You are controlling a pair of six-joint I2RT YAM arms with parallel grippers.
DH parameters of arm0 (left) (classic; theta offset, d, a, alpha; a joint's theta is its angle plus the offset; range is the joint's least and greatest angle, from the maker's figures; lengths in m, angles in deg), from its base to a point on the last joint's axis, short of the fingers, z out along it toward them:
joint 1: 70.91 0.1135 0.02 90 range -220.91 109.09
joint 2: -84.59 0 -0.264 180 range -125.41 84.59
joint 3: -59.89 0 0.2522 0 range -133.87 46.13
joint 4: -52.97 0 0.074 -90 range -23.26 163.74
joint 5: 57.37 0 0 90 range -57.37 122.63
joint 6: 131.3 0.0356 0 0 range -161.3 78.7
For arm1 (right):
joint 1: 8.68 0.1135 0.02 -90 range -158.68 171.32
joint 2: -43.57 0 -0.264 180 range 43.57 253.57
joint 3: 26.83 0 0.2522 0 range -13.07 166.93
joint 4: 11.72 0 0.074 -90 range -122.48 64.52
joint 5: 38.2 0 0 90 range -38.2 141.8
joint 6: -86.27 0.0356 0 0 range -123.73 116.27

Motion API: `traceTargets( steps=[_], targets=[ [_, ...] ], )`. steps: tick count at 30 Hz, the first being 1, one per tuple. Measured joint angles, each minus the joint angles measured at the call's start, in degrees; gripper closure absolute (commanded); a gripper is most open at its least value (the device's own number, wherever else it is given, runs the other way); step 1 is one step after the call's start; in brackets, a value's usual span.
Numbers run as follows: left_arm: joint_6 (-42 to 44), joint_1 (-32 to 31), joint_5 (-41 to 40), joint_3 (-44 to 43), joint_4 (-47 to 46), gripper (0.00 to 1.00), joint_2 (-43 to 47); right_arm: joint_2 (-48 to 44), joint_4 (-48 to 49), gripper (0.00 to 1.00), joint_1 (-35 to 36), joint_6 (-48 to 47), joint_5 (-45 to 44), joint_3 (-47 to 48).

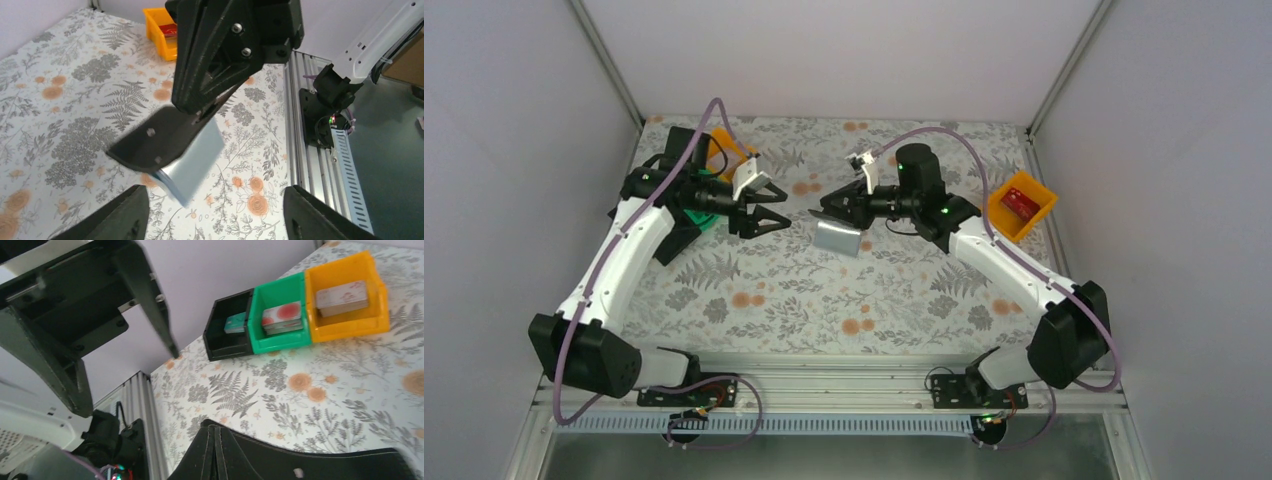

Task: Take the credit cards out of the card holder

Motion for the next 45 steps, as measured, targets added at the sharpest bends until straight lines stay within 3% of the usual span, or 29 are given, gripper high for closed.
traceTargets(
  steps=[3,6,14,16,18,25,28,29,30,31,35,37,41,43,45],
  targets=[
    [7.37,0.04,0.11,-0.79,3.15,0.13,-0.94,0.00,-0.48,0.96,0.00,-0.74,3.48,0.00],
    [12.98,0.04,0.11,-0.28,3.17,0.06,-0.79,-0.20,-0.70,0.96,0.07,-1.53,6.91,0.02],
    [22.12,-4.52,0.39,-0.13,2.21,0.05,-1.99,-1.57,-0.81,0.96,1.99,-2.54,11.78,2.29],
    [22.64,-6.75,0.44,-0.13,2.21,0.11,-3.06,-1.66,-0.72,0.96,2.51,-2.56,12.13,2.86],
    [22.80,-8.31,0.61,-0.11,2.23,0.24,-4.11,-1.66,-0.70,0.96,2.89,-2.56,12.26,3.43],
    [21.31,-8.55,1.22,0.46,1.38,0.95,-4.42,-1.66,-0.83,0.96,3.52,-2.82,12.57,3.82],
    [20.74,-8.55,1.40,0.70,1.38,0.98,-4.04,-1.66,-0.94,0.96,3.54,-3.23,12.52,4.07],
    [20.52,-8.55,1.40,0.72,1.44,0.98,-3.80,-1.68,-1.11,0.82,3.54,-3.50,12.48,4.17],
    [20.37,-8.55,1.38,0.72,1.79,0.97,-3.61,-1.73,-1.36,0.59,3.54,-3.82,12.31,4.26],
    [20.24,-8.55,1.36,0.72,2.10,0.98,-3.48,-1.79,-1.86,0.44,3.56,-3.98,12.11,4.37],
    [18.08,-8.55,0.46,0.17,3.69,0.98,-3.30,-2.62,-6.71,0.04,3.56,-8.09,10.10,5.29],
    [16.79,-8.55,-0.15,-0.22,4.04,0.98,-3.10,-3.52,-9.57,0.01,3.56,-10.45,7.74,5.51],
    [15.15,-8.55,-0.33,-0.48,4.33,0.98,-2.12,-4.02,-13.40,0.03,3.72,-13.97,5.53,5.57],
    [14.40,-8.55,-0.33,-1.01,4.57,0.98,-1.95,-4.00,-14.34,0.10,4.02,-15.08,4.72,5.35],
    [14.08,-8.55,-0.39,-1.55,4.90,0.98,-1.95,-3.98,-14.64,0.27,4.55,-15.93,3.43,5.25]
  ],
)
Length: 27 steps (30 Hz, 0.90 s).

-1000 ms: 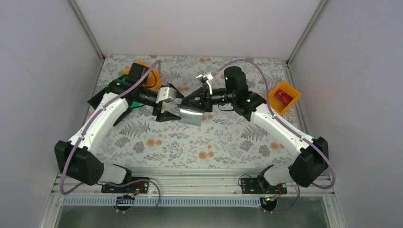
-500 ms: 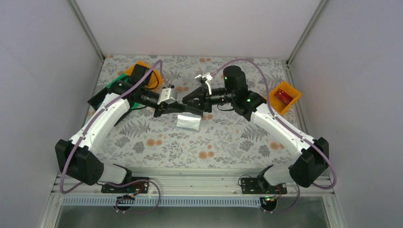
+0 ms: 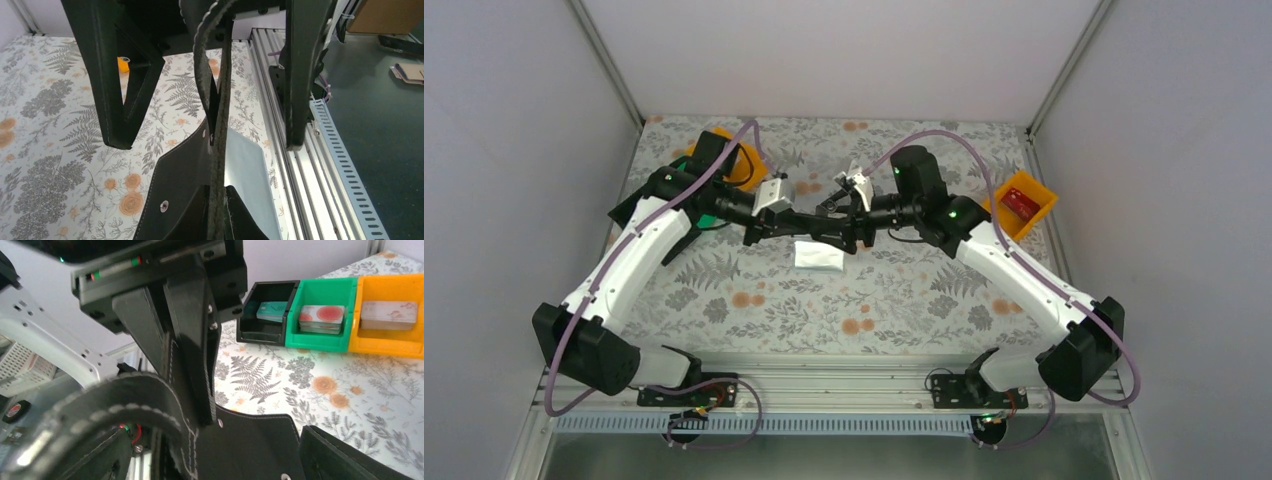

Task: Take the credit cards out of the card holder

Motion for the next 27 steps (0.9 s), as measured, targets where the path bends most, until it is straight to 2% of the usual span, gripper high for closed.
traceTargets(
  steps=[4,5,6,8,12,14,16,21,24,27],
  targets=[
    [-0.26,0.02,-0.28,-0.94,0.39,0.98,-0.02,0.20,-0.72,0.76,0.42,-0.98,-2.19,-0.09],
    [-0.26,0.00,-0.37,-1.03,0.46,0.98,0.00,0.33,-0.81,0.93,0.44,-1.09,-2.62,-0.11],
    [-0.28,0.00,-0.68,-1.05,0.50,0.97,0.00,0.39,-0.87,0.96,0.46,-1.18,-2.71,-0.11],
    [-0.48,0.11,-1.51,-1.20,0.44,0.95,-0.11,0.44,-1.07,0.96,0.70,-0.92,-2.69,-0.11],
    [-1.55,0.59,-2.51,-3.50,1.79,0.51,-0.39,0.37,-0.44,0.96,0.68,0.46,-3.39,-0.11],
    [-2.43,1.51,-2.49,-6.84,2.71,0.36,-0.50,0.28,-0.13,0.96,0.20,1.86,-3.06,-0.11],
    [-3.43,4.02,-2.58,-12.13,3.93,0.26,-0.57,-0.22,1.09,0.96,-0.90,3.89,-1.95,-0.11],
    [-3.85,9.81,-3.76,-25.46,6.12,0.21,-0.04,-2.29,4.44,0.96,-3.69,10.23,1.64,3.91],
    [-3.50,10.19,-4.42,-29.09,7.10,0.21,2.16,-4.26,8.76,0.96,-4.37,13.86,4.90,7.52],
    [-3.43,10.19,-4.37,-31.01,7.45,0.17,4.46,-5.99,12.72,0.96,-4.46,16.81,9.11,11.61]
  ],
)
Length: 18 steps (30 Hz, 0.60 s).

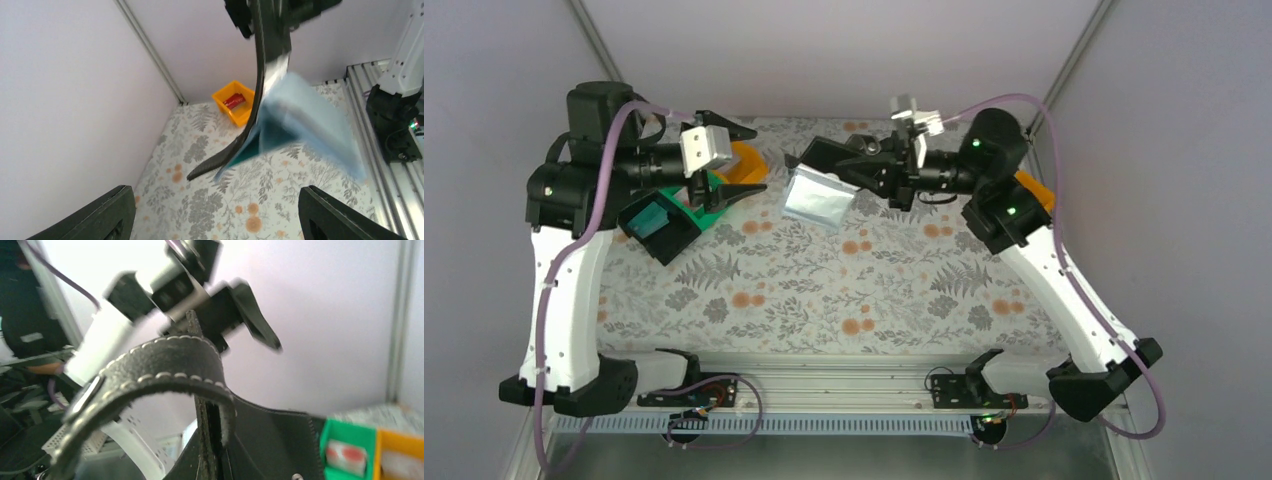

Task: Take the credit cards out of the card holder

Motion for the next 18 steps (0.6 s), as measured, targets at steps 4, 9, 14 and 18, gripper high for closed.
traceTargets(
  steps=[4,9,14,18],
  targets=[
    [-1.36,0.00,4.37,-0.15,-1.20,0.16,1.53,-0.26,4.00,0.96,0.07,2.64,4.20,6.64],
    [-8.72,-1.09,11.65,-2.21,-7.30,0.18,-0.94,0.48,7.89,0.96,1.36,5.01,7.30,11.89],
    [-11.30,-6.71,14.29,-3.41,-10.45,0.17,-2.54,3.34,10.34,0.96,3.96,6.27,7.32,14.97],
    [-8.92,-9.70,15.87,-2.49,-9.49,0.16,-1.62,5.49,10.95,0.96,5.46,6.93,6.56,15.82]
  ],
)
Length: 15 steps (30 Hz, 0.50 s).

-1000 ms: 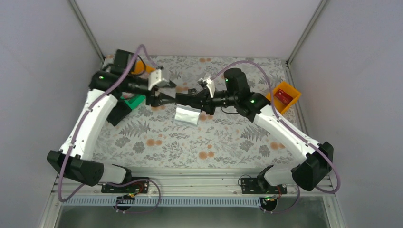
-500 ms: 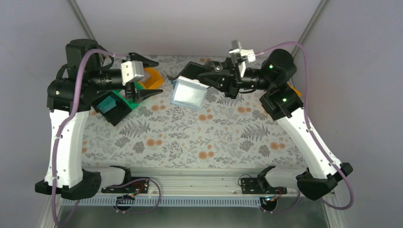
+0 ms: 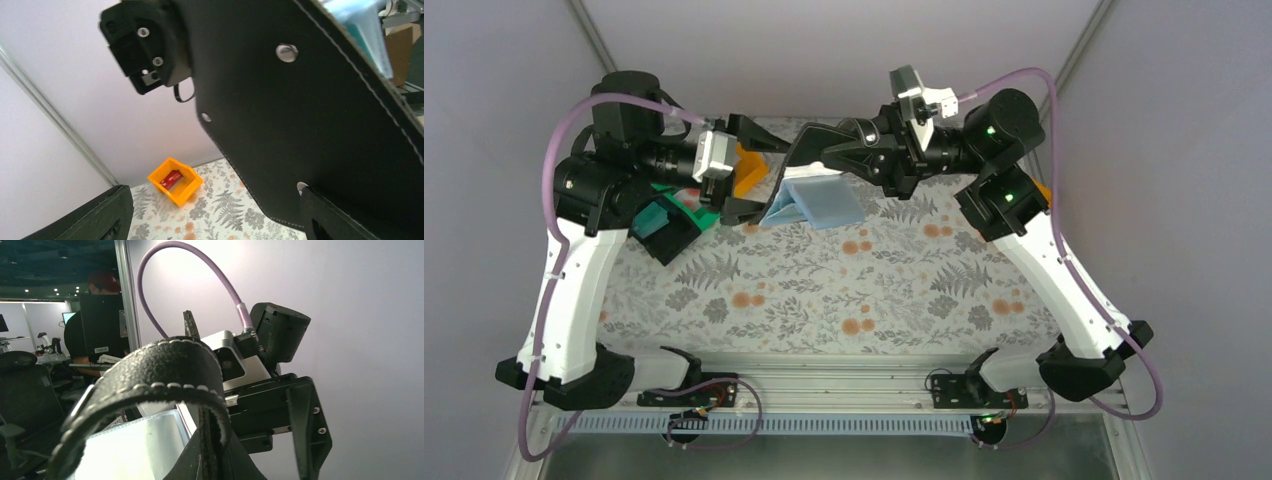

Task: Take the credit cards out of the card holder

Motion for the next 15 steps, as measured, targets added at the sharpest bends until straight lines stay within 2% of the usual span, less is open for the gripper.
traceTargets(
  steps=[3,9,12,15],
  targets=[
    [2.14,-0.48,0.52,1.53,1.64,0.15,1.22,0.81,0.26,0.96,0.81,0.31,-0.72,0.00],
    [9.29,-0.74,1.84,3.10,6.47,0.02,3.19,1.66,0.81,0.96,1.49,1.20,-3.91,0.81],
    [12.24,-0.81,1.38,7.23,8.66,0.02,5.49,1.73,1.57,0.96,1.49,1.90,-5.33,1.07],
    [10.49,-0.85,-0.55,9.49,7.65,0.04,6.03,1.77,1.86,0.96,1.51,2.25,-6.21,1.22]
  ],
)
